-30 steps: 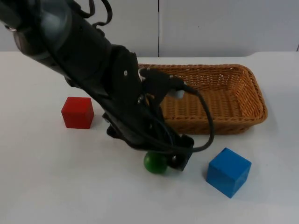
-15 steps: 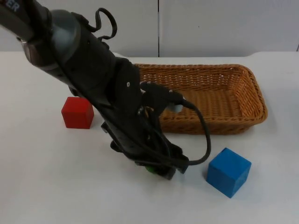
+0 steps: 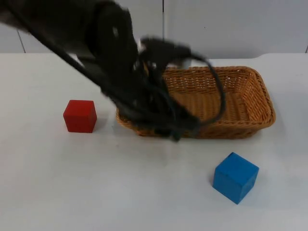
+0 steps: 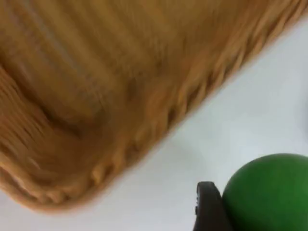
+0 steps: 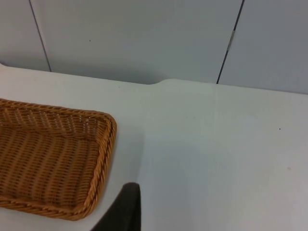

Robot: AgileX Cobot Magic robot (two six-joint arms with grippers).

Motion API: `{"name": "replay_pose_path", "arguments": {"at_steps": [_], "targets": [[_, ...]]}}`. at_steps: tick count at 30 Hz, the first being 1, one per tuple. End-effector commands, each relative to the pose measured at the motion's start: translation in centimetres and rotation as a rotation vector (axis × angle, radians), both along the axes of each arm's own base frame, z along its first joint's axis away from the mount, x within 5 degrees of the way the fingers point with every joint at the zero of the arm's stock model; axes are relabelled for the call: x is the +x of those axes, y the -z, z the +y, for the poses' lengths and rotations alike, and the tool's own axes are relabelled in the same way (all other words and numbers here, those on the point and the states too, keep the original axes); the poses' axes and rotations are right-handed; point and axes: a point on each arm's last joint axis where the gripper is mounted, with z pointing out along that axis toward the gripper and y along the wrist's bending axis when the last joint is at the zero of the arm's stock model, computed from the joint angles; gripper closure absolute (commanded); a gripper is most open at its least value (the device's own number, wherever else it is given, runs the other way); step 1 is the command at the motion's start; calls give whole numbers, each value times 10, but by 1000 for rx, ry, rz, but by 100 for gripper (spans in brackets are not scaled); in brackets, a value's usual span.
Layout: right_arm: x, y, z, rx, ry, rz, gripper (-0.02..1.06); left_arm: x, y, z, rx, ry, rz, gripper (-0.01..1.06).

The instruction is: Place all geometric objects except the red cube into the basket.

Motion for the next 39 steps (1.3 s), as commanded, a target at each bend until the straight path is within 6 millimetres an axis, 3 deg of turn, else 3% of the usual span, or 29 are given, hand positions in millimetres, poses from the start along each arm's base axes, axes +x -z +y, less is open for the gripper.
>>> {"name": "replay_pose_path", "arguments": {"at_steps": [1, 4, 9, 11, 13, 15, 18, 19, 21, 26, 32, 34, 36, 37, 38, 39], "targets": [[0, -3, 0, -10, -2, -26, 1, 3, -27, 0, -59, -4, -102, 103], [0, -3, 0, -10, -2, -26, 1, 14, -67, -5, -190, -13, -328, 103], [0, -3, 0, -8, -3, -26, 1, 35, -84, -11, -269, -81, -372, 103], [0, -3, 0, -4, -3, -24, 1, 60, -84, -16, -269, -120, -350, 103], [0, -3, 0, -4, -3, -24, 1, 85, -76, -20, -251, -147, -313, 103], [0, -3, 0, -4, -3, -24, 1, 95, -72, -23, -240, -153, -294, 103], [0, -3, 0, -4, -3, -24, 1, 124, -38, -30, -181, -164, -212, 103], [0, -3, 0, -4, -3, -24, 1, 124, -38, -30, -181, -164, -212, 103], [0, -3, 0, -4, -3, -24, 1, 137, -12, -35, -125, -159, -143, 103], [0, -3, 0, -4, -3, -24, 1, 141, 21, -34, -44, -173, -83, 103], [0, -3, 0, -6, -3, -24, 1, 143, 30, -32, -15, -204, -77, 103], [0, -3, 0, -6, -3, -24, 1, 143, 30, -32, -15, -204, -77, 93], [0, -4, 0, -6, -3, -28, 1, 141, 30, -32, -6, -202, -65, 67], [0, -4, 0, -6, -3, -28, 1, 141, 30, -32, -6, -202, -65, 67], [1, -4, 0, -6, -4, -30, 1, 140, 31, -33, 1, -200, -56, 49], [1, -4, 0, -6, -4, -30, 1, 138, 32, -33, 6, -199, -43, 25]]}}
